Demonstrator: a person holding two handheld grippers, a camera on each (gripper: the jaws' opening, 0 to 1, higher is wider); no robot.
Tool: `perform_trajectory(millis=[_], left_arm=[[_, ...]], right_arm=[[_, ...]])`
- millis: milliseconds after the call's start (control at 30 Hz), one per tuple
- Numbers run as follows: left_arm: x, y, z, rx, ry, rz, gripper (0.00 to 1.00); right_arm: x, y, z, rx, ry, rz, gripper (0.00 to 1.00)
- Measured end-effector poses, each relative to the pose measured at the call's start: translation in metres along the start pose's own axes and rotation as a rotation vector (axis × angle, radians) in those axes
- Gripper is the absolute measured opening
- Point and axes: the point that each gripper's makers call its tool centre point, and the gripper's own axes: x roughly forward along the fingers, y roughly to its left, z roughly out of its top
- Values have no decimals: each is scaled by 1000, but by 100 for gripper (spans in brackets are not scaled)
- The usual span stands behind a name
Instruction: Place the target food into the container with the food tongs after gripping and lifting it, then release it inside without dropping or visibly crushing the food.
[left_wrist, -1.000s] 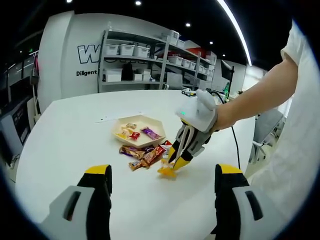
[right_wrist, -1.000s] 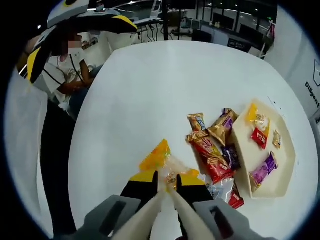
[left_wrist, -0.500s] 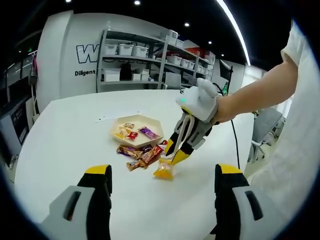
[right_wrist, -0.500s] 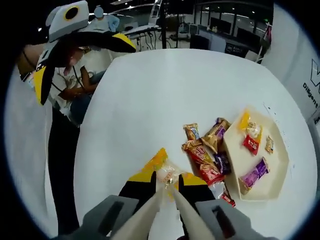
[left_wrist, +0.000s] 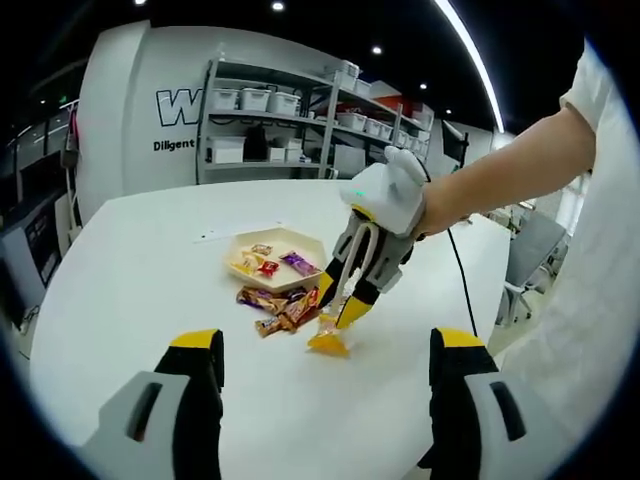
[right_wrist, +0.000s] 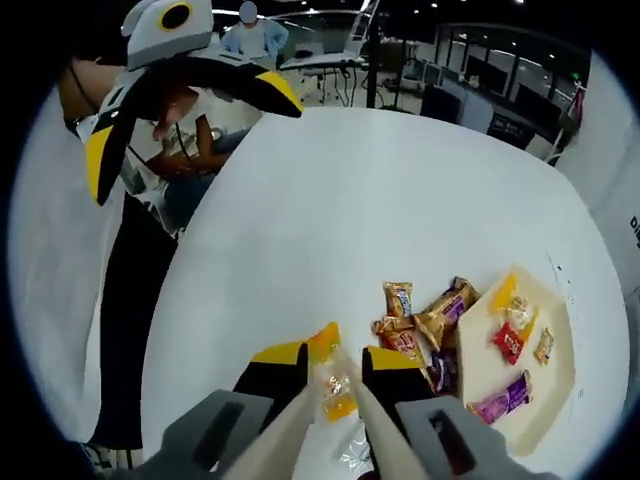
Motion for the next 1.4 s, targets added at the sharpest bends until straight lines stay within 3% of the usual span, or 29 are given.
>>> perform_trajectory(millis=[33,133,633,1000,1400], left_arm=[[0,0,-1,-1,2,2,82],[-1,0,0,-3,2,4,82],[2,9,-3,-12,8,11,82],[2,13,-3,-22,10,21,82],[4,12,0,-18,10,18,82]], right_arm=[[1,1,-2,-46,10,10,16],[2,2,2,-80,-15,25,16],[7,9,3,-262,0,112,20],[14,16,-5,-309,29,165,22],[17,15,-9,-311,43,155,20]])
